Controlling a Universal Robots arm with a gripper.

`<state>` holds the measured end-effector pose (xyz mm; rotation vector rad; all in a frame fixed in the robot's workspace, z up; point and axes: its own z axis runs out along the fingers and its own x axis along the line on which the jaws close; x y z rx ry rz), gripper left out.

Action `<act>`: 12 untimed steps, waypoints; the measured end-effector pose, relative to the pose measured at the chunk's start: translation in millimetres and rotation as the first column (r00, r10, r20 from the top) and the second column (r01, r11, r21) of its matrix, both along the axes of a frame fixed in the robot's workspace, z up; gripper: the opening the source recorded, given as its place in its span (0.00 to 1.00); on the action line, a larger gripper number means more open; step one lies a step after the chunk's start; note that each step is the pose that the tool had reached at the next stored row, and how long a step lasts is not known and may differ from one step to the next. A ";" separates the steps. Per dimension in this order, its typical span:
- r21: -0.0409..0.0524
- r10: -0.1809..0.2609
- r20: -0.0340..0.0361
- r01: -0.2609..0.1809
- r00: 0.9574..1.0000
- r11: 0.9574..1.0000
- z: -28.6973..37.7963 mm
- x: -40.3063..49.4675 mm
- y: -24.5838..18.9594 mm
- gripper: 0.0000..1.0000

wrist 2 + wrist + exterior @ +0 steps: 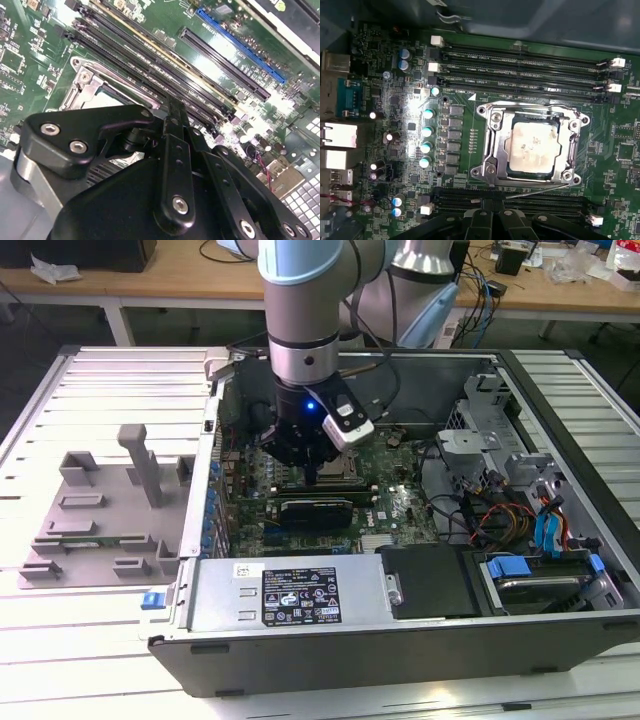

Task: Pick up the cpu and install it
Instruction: 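Install the second cpu locking lever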

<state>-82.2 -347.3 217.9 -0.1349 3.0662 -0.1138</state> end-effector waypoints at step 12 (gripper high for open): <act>0.120 0.000 0.000 0.000 1.000 0.993 0.0 -0.5 -21.9 0.11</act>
